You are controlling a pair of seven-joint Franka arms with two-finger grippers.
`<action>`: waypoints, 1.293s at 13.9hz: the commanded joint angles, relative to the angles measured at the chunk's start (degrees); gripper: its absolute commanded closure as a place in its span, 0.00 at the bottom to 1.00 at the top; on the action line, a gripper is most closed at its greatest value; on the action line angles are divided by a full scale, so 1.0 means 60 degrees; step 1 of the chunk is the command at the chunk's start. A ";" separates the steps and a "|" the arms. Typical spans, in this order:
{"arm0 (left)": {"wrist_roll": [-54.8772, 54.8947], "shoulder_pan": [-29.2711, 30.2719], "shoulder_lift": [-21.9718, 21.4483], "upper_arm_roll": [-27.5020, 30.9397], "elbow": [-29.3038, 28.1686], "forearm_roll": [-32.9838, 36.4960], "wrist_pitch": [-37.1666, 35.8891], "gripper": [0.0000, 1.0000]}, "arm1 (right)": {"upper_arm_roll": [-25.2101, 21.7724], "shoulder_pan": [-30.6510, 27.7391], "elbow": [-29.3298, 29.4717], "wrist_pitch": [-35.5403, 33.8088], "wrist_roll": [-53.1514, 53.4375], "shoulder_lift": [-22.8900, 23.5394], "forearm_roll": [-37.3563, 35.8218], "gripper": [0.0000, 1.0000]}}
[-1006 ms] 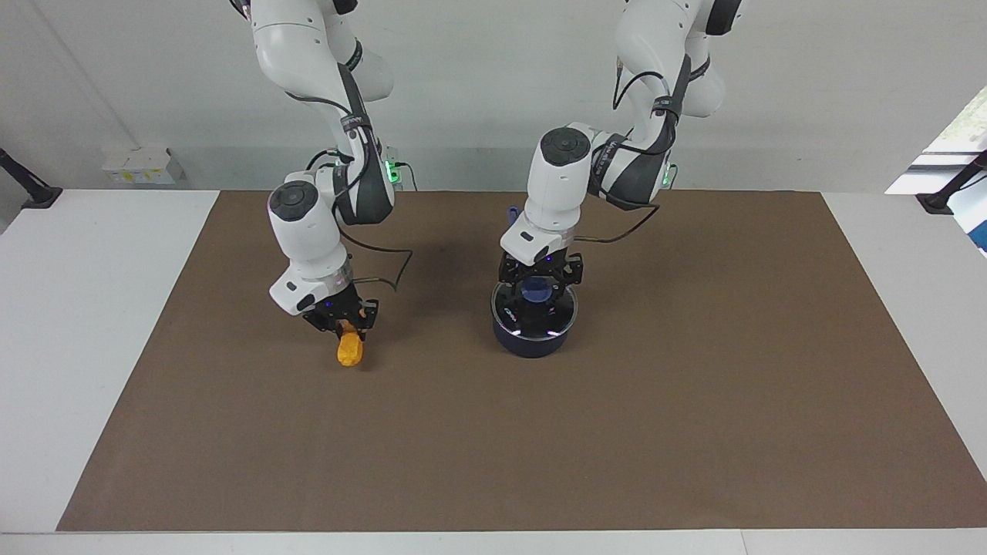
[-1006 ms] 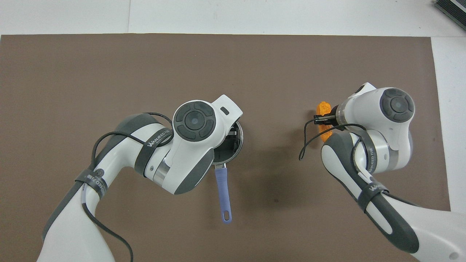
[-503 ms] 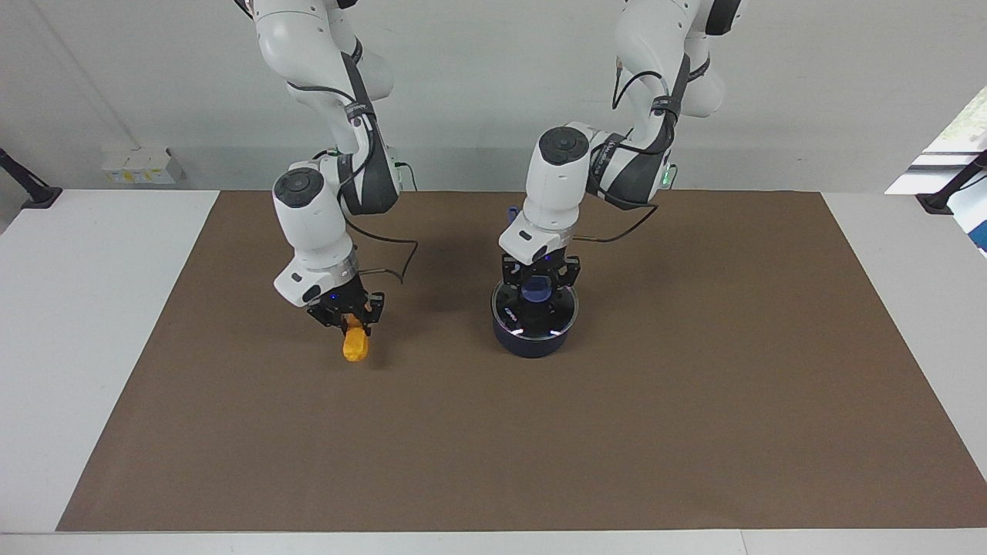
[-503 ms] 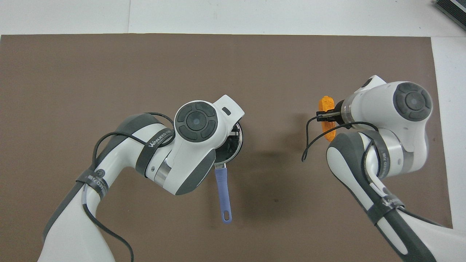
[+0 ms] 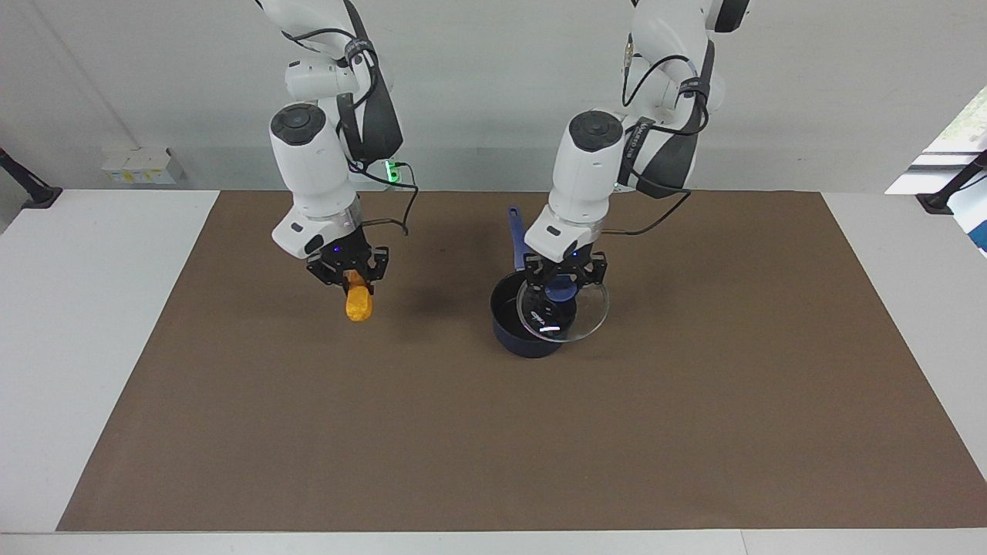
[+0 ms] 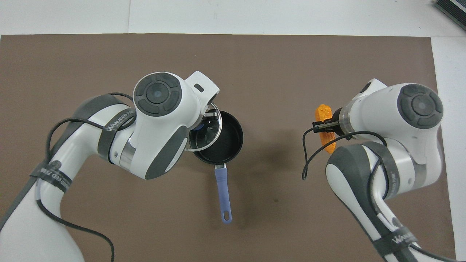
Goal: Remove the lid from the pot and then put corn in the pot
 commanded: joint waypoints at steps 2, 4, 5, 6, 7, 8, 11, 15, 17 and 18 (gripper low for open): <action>0.1973 0.1272 -0.0407 -0.0078 -0.0138 0.0075 -0.0511 1.00 | 0.0071 0.0901 0.0138 0.0087 0.0973 0.0046 0.0824 1.00; 0.3585 0.2078 -0.0466 -0.0078 -0.0269 0.0060 -0.0571 1.00 | 0.0086 0.1590 0.0459 0.0117 0.1998 0.0295 0.0856 1.00; 0.4274 0.2459 -0.0495 -0.0078 -0.0386 0.0046 -0.0557 1.00 | 0.0086 0.1926 0.0708 0.0088 0.2409 0.0484 0.0856 1.00; 0.5166 0.2985 -0.0554 -0.0078 -0.0634 0.0046 -0.0426 1.00 | 0.0071 0.2379 0.1044 0.0102 0.3052 0.0791 0.0856 1.00; 0.6103 0.3454 -0.0598 -0.0078 -0.0796 0.0002 -0.0367 1.00 | 0.0071 0.2688 0.1410 0.0102 0.3580 0.1098 0.0856 1.00; 0.6910 0.3908 -0.0598 -0.0078 -0.1029 -0.0114 -0.0105 1.00 | 0.0071 0.2924 0.1762 0.0088 0.3904 0.1319 0.0856 1.00; 0.8497 0.4760 -0.0671 -0.0078 -0.2083 -0.0306 0.1110 1.00 | 0.0086 0.3232 0.2290 0.0088 0.4068 0.1744 0.0826 1.00; 0.8951 0.5288 -0.0818 -0.0093 -0.3416 -0.0350 0.2370 1.00 | 0.0086 0.3687 0.3213 0.0102 0.4902 0.2900 0.0782 1.00; 0.9508 0.5654 -0.0760 -0.0093 -0.3784 -0.0757 0.2724 1.00 | 0.0086 0.3920 0.3507 0.0175 0.5589 0.3399 0.0768 1.00; 0.9554 0.5685 -0.0745 -0.0079 -0.3916 -0.0977 0.2797 1.00 | 0.0086 0.3980 0.3552 0.0350 0.5679 0.3532 0.0739 1.00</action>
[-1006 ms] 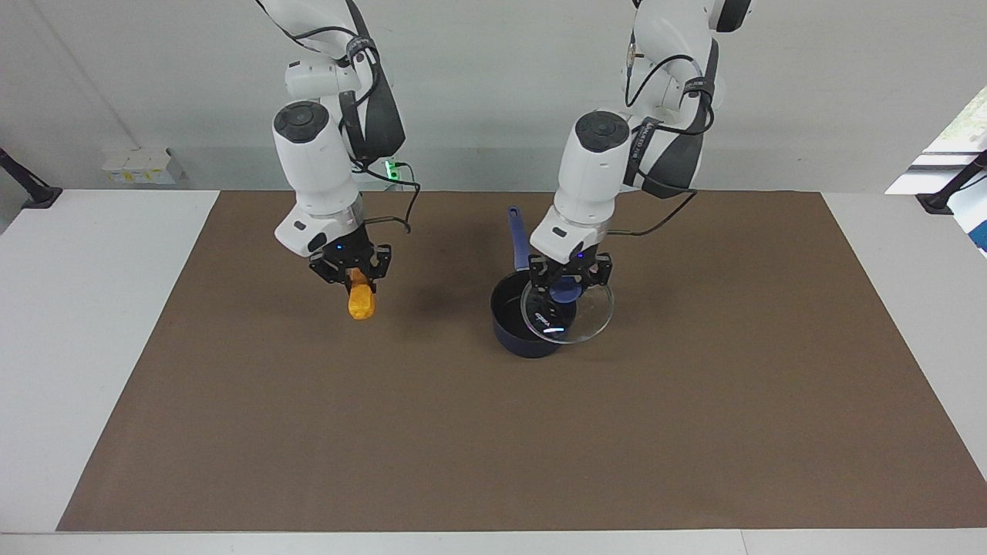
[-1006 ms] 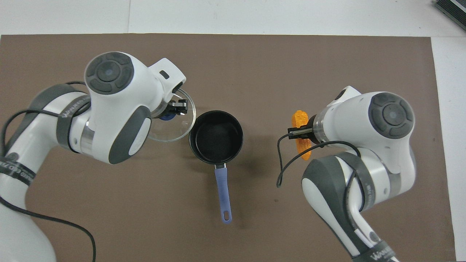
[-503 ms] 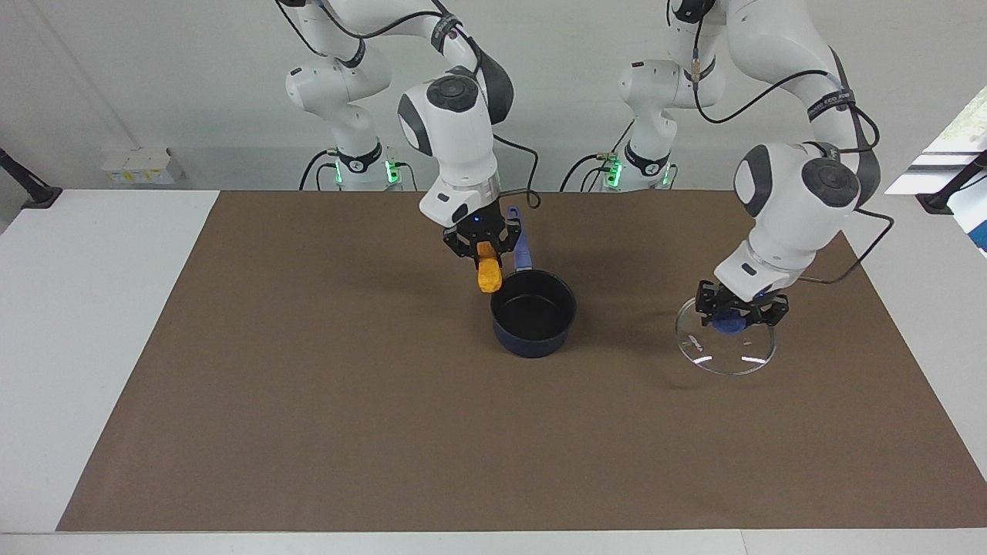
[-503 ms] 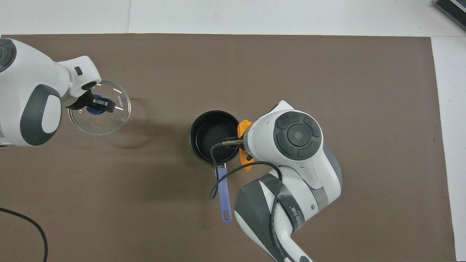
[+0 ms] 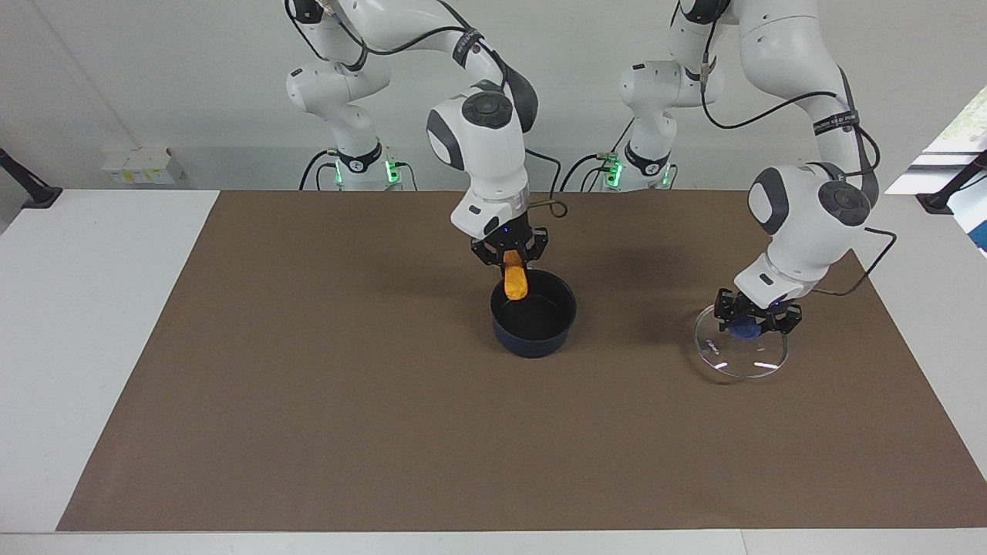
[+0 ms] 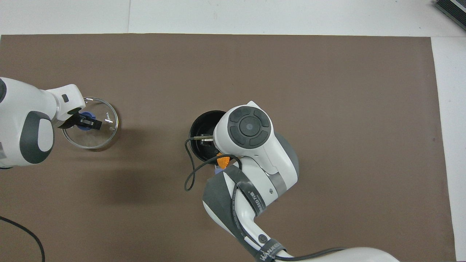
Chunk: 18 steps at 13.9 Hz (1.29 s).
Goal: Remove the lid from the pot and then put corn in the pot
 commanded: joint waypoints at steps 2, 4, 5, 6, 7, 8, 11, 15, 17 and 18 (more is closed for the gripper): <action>0.0426 0.0331 -0.0421 -0.0101 -0.0802 -0.0626 0.0484 0.85 | -0.0014 0.0283 0.0532 0.0260 0.0440 0.0705 0.0023 1.00; 0.0440 0.0331 -0.0391 -0.0101 -0.0672 -0.0627 0.0484 0.00 | -0.0028 0.0240 0.0517 0.0610 0.0425 0.0779 0.0022 1.00; 0.0440 0.0331 -0.0333 -0.0101 -0.0540 -0.0627 0.0484 0.00 | -0.0028 0.0123 0.0517 0.0743 0.0425 0.0780 -0.0007 1.00; 0.0498 0.0302 -0.0188 -0.0101 -0.0249 -0.0612 0.0455 0.00 | -0.0028 0.0108 0.0488 0.0787 0.0425 0.0794 -0.0007 1.00; 0.0441 0.0186 0.0075 -0.0101 0.0247 -0.0511 0.0455 0.00 | -0.0043 0.0108 0.0488 0.0802 0.0410 0.0809 -0.0036 1.00; 0.0426 0.0185 0.0208 -0.0086 0.0586 -0.0510 0.0383 0.00 | -0.0043 0.0108 0.0488 0.0831 0.0396 0.0823 -0.0123 1.00; -0.0099 0.0010 0.0092 -0.0101 0.0968 -0.0510 0.0149 0.00 | -0.0043 -0.0068 0.0299 0.1213 0.0308 0.0838 -0.0183 1.00; -0.1635 -0.0224 0.0210 -0.0101 0.2185 -0.0379 -0.1361 0.00 | -0.0043 -0.0068 0.0298 0.1491 0.0293 0.1058 -0.0183 0.92; -0.2660 -0.0445 0.0151 -0.0115 0.2462 0.0220 -0.1550 0.00 | -0.0043 -0.0068 0.0138 0.1505 0.0293 0.1058 -0.0183 0.77; -0.3129 -0.0474 0.0151 -0.0145 0.2725 0.0339 -0.1929 0.00 | -0.0043 -0.0068 0.0020 0.1665 0.0279 0.1043 -0.0154 0.74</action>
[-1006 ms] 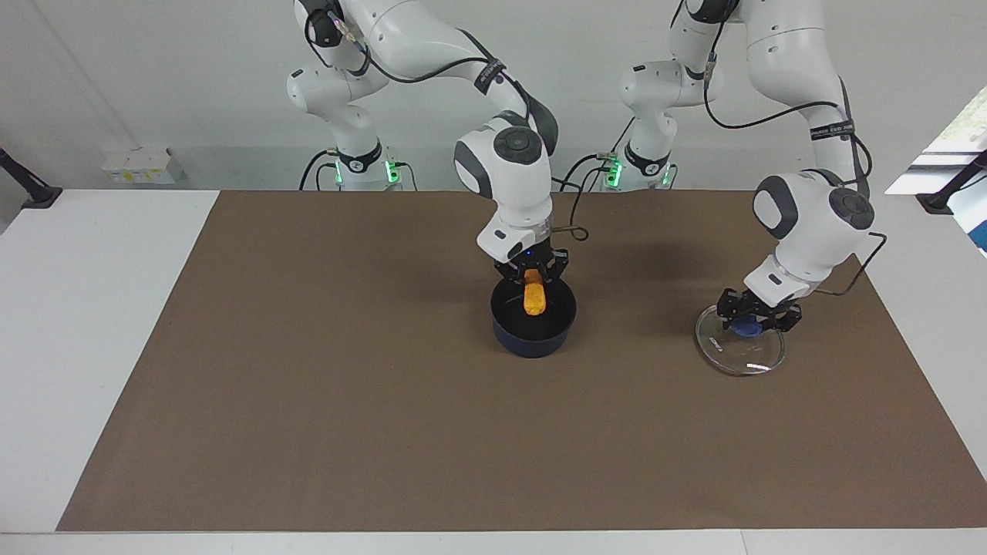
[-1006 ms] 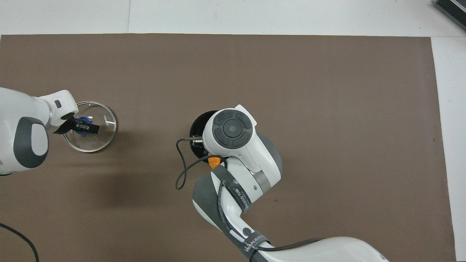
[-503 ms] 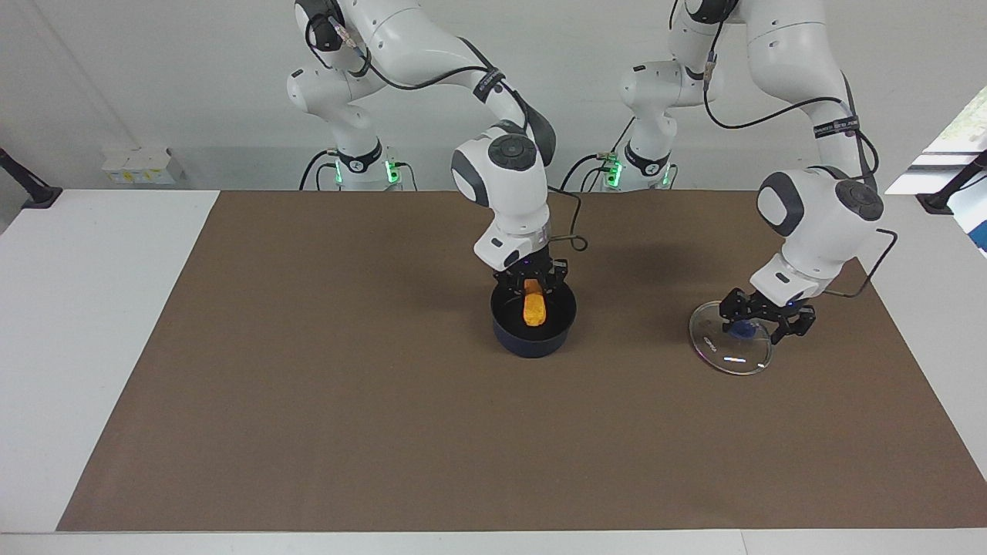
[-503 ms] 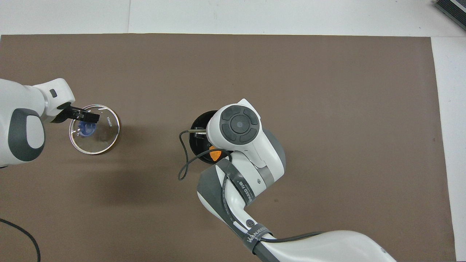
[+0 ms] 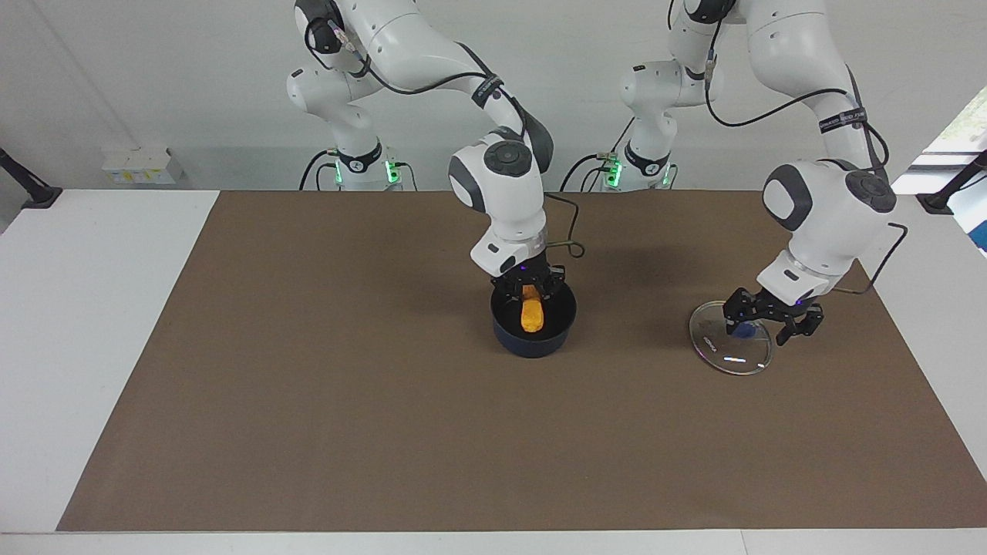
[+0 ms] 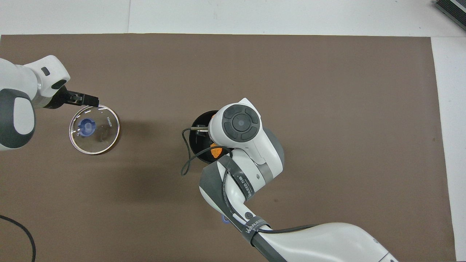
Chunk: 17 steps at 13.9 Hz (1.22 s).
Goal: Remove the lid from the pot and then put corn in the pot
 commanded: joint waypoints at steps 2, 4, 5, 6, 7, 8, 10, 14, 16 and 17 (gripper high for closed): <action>-0.1523 -0.0396 0.0077 0.0105 0.1185 0.0424 -0.1536 0.00 | 0.0096 -0.0121 -0.0235 0.0337 0.0058 -0.0022 -0.0072 0.56; -0.1964 -0.0469 -0.0054 0.0091 0.1799 0.0454 -0.2647 0.00 | 0.0096 -0.0121 -0.0148 0.0366 0.0174 -0.0022 -0.0072 0.38; -0.2125 -0.0469 -0.0171 0.0090 0.2093 0.0454 -0.3190 0.00 | 0.0081 -0.0106 -0.0118 0.0395 0.0204 -0.0022 -0.0101 0.35; -0.2344 -0.0484 -0.0332 0.0076 0.2255 0.0468 -0.3601 0.00 | 0.0081 -0.0062 -0.0089 0.0381 0.0233 -0.0065 0.0014 0.33; -0.2520 -0.0484 -0.0522 0.0047 0.2271 0.0469 -0.3925 0.00 | 0.0081 -0.0062 0.0071 0.0366 0.0277 -0.0109 0.0059 0.31; -0.2653 -0.0484 -0.0771 0.0018 0.2286 0.0469 -0.4203 0.00 | 0.0081 -0.0076 0.0087 0.0351 0.0437 -0.0197 0.0045 0.30; -0.2975 -0.0499 -0.1414 -0.0085 0.2213 0.0454 -0.4862 0.00 | 0.0038 -0.0076 0.0014 0.0220 0.0541 -0.0562 0.0045 0.22; -0.3370 -0.0878 -0.2484 -0.0159 0.1893 0.0512 -0.5743 0.00 | -0.0050 -0.1012 -0.0527 0.0058 0.0395 -0.1850 -0.0014 0.00; -0.3561 -0.1200 -0.2823 -0.0188 0.1438 0.0820 -0.5540 0.00 | -0.0050 -0.1539 -0.0791 -0.0334 0.0394 -0.2480 -0.0043 0.00; -0.3577 -0.1216 -0.2824 -0.0202 0.1436 0.0748 -0.5496 0.00 | -0.0065 -0.1831 -0.0792 -0.0816 0.0322 -0.2715 -0.0115 0.00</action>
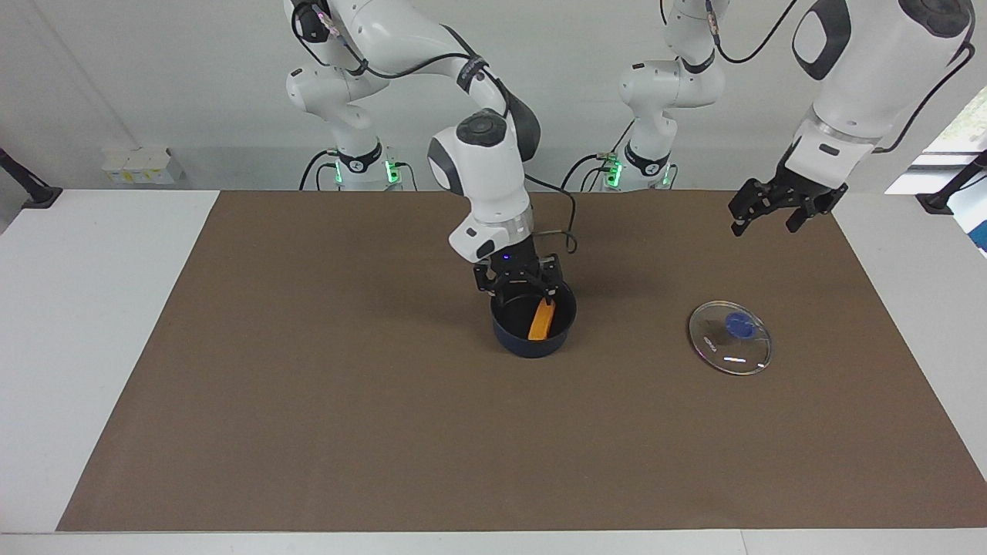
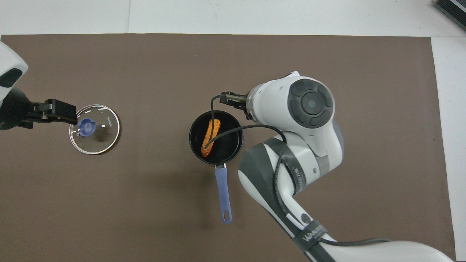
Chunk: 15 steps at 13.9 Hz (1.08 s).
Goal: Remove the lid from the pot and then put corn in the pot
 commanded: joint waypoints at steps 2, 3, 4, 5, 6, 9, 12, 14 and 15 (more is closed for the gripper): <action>-0.0115 -0.0175 -0.0277 0.0048 -0.0452 0.0194 0.0107 0.00 | 0.0076 -0.1151 -0.0628 -0.1312 -0.0901 -0.1403 -0.0155 0.00; -0.0085 -0.0160 -0.0277 0.0048 -0.0452 0.0179 0.0077 0.00 | 0.0090 -0.1633 -0.0628 -0.1606 -0.1385 -0.1695 -0.0156 0.00; -0.0085 -0.0160 -0.0277 0.0062 -0.0452 0.0194 0.0091 0.00 | 0.0091 -0.1957 -0.0614 -0.2102 -0.1781 -0.2003 -0.0156 0.00; -0.0099 -0.0160 -0.0277 0.0062 -0.0438 0.0179 0.0077 0.00 | 0.0091 -0.2323 -0.0585 -0.2556 -0.2176 -0.2282 -0.0156 0.00; -0.0100 -0.0145 -0.0277 0.0062 -0.0452 0.0194 0.0091 0.00 | 0.0091 -0.2703 -0.0555 -0.2967 -0.2673 -0.2502 -0.0156 0.00; -0.0129 -0.0101 -0.0277 0.0179 -0.0452 0.0194 0.0018 0.00 | 0.0061 -0.3569 -0.0439 -0.4198 -0.3906 -0.3030 -0.0170 0.00; -0.0143 0.0206 -0.0277 0.0194 -0.0452 0.0194 0.0018 0.00 | -0.0012 -0.3923 0.0131 -0.5107 -0.4712 -0.3046 -0.0665 0.00; -0.0143 0.0382 -0.0262 0.0194 -0.0452 0.0194 0.0018 0.00 | -0.0084 -0.3981 0.0673 -0.5882 -0.4890 -0.2915 -0.0801 0.00; -0.0143 0.0411 -0.0262 0.0194 -0.0438 0.0194 0.0018 0.00 | -0.0129 -0.3981 0.0777 -0.6060 -0.4876 -0.2914 -0.0742 0.00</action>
